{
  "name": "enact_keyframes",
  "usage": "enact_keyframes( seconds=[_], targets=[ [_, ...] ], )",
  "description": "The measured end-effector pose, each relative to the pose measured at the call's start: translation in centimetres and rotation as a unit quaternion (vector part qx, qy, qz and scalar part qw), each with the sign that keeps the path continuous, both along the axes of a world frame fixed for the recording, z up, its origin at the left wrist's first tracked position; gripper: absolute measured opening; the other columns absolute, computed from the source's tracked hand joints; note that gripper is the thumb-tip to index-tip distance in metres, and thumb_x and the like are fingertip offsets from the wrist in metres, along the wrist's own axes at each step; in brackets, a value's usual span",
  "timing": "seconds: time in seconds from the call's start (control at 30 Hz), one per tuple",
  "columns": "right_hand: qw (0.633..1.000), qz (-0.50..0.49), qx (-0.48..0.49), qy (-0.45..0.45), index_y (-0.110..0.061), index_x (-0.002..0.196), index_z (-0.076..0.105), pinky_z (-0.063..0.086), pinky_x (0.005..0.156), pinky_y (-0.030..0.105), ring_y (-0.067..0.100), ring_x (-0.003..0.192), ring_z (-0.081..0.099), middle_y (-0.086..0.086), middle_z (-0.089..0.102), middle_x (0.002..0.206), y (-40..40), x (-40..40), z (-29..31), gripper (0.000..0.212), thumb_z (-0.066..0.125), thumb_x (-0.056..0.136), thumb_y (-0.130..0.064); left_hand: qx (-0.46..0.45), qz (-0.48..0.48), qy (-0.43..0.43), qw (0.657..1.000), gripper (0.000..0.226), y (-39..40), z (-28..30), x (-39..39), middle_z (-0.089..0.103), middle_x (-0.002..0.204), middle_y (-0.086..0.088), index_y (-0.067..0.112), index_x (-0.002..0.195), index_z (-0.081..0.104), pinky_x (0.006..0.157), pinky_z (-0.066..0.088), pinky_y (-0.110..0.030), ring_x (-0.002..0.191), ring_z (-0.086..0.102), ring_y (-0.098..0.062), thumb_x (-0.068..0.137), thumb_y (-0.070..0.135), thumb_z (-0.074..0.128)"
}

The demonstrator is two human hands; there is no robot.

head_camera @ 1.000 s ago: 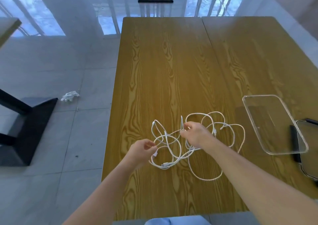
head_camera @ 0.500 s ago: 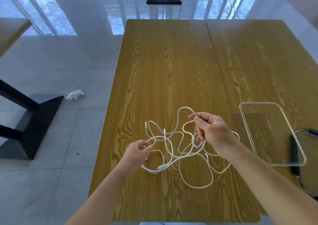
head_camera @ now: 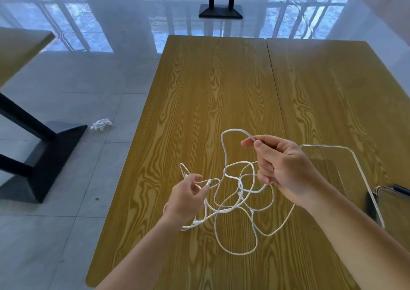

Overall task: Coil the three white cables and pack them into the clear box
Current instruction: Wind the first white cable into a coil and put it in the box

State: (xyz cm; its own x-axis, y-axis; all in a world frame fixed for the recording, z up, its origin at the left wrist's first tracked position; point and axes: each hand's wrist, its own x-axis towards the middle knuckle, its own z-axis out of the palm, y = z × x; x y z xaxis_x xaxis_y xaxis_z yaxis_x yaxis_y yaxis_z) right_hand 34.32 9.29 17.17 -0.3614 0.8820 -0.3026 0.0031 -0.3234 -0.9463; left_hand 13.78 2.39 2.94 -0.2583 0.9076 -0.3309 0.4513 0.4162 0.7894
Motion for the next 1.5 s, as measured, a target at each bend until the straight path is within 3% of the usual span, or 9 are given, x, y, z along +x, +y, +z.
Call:
enact_keyframes(
  seconds=[0.17,0.27,0.53,0.73,1.0,1.17,1.27,1.37,1.5],
  targets=[
    [1.0,0.014,-0.004,0.026,-0.006,0.104,0.069,0.034,0.042,0.025,0.014,0.045,0.024,0.004,0.026,0.054,0.3,1.1,0.1,0.025,0.045,0.104,-0.012,-0.086,-0.006,0.104,0.991,0.031,0.3,-0.7,2.3,0.063,0.087,0.006,0.027,0.108,0.054,0.065,0.052,-0.031,0.072,0.061,-0.009,0.086,0.048,0.064],
    [0.999,0.007,-0.014,0.048,-0.005,0.103,0.069,0.033,0.043,0.025,0.014,0.045,0.023,0.003,0.026,0.053,0.4,1.8,0.1,0.025,0.045,0.104,-0.011,-0.119,0.003,0.106,0.987,0.032,0.2,-1.0,3.3,0.062,0.093,0.007,0.022,0.104,0.055,0.058,0.04,-0.025,0.077,0.058,-0.008,0.084,0.046,0.066],
    [0.999,-0.01,-0.009,0.034,-0.005,0.106,0.069,0.044,0.054,0.032,0.016,0.047,0.043,0.006,0.05,0.055,0.9,4.2,-0.4,0.024,0.046,0.103,-0.01,-0.119,0.118,-0.06,0.984,0.01,0.7,-1.5,4.7,0.073,0.079,-0.01,0.011,0.088,0.069,0.058,0.058,-0.031,0.059,0.066,-0.016,0.083,0.003,0.066],
    [0.999,0.006,-0.052,0.015,-0.011,0.118,0.06,0.051,0.078,0.041,0.025,0.082,0.066,0.012,0.075,0.09,2.4,5.8,-2.1,0.024,0.042,0.104,-0.01,-0.045,0.101,-0.176,0.978,0.003,-0.4,0.4,4.1,0.074,0.084,-0.017,0.006,0.093,0.067,0.061,0.056,-0.028,0.068,0.067,-0.022,0.092,0.004,0.065],
    [0.993,-0.079,-0.087,-0.003,-0.01,0.106,0.054,0.062,0.067,0.043,0.029,0.085,0.065,0.018,0.065,0.099,5.3,4.0,-4.9,0.005,0.052,0.102,-0.011,0.002,0.039,-0.229,0.973,0.003,-0.8,3.1,3.8,0.076,0.082,-0.013,0.002,0.094,0.063,0.063,0.053,-0.024,0.072,0.07,-0.02,0.093,0.005,0.063],
    [0.987,-0.083,-0.133,0.015,-0.006,0.097,0.062,0.061,0.084,0.041,0.027,0.089,0.066,0.015,0.065,0.095,6.5,2.8,-6.0,0.012,0.053,0.102,-0.013,0.038,0.03,-0.267,0.963,0.003,-0.4,5.9,4.1,0.076,0.088,-0.017,0.005,0.094,0.06,0.068,0.055,-0.028,0.076,0.071,-0.024,0.093,0.003,0.061],
    [0.991,-0.037,-0.128,-0.028,-0.006,0.112,0.063,0.058,0.093,0.039,0.024,0.1,0.066,0.013,0.067,0.111,6.7,3.2,-6.6,0.016,0.053,0.101,-0.012,0.063,0.02,-0.274,0.959,0.003,0.6,7.6,4.3,0.076,0.086,-0.013,0.005,0.094,0.061,0.071,0.056,-0.031,0.076,0.071,-0.022,0.093,0.003,0.061],
    [0.988,0.017,-0.108,-0.106,-0.006,0.148,0.039,0.055,0.096,0.035,0.022,0.114,0.061,0.011,0.06,0.131,6.6,4.2,-7.3,0.05,0.054,0.101,-0.016,0.081,0.005,-0.279,0.957,0.005,1.8,8.9,4.7,0.076,0.081,-0.009,0.006,0.092,0.06,0.068,0.057,-0.029,0.073,0.07,-0.018,0.092,0.001,0.06],
    [0.981,0.09,-0.018,-0.172,-0.019,0.144,0.047,0.046,0.109,0.038,0.018,0.127,0.055,0.006,0.057,0.141,5.6,5.1,-7.2,0.043,0.05,0.102,-0.027,0.087,-0.001,-0.29,0.953,0.004,2.9,9.7,5.4,0.076,0.081,-0.007,0.006,0.093,0.059,0.072,0.056,-0.035,0.073,0.07,-0.019,0.093,0.002,0.06]
  ],
)
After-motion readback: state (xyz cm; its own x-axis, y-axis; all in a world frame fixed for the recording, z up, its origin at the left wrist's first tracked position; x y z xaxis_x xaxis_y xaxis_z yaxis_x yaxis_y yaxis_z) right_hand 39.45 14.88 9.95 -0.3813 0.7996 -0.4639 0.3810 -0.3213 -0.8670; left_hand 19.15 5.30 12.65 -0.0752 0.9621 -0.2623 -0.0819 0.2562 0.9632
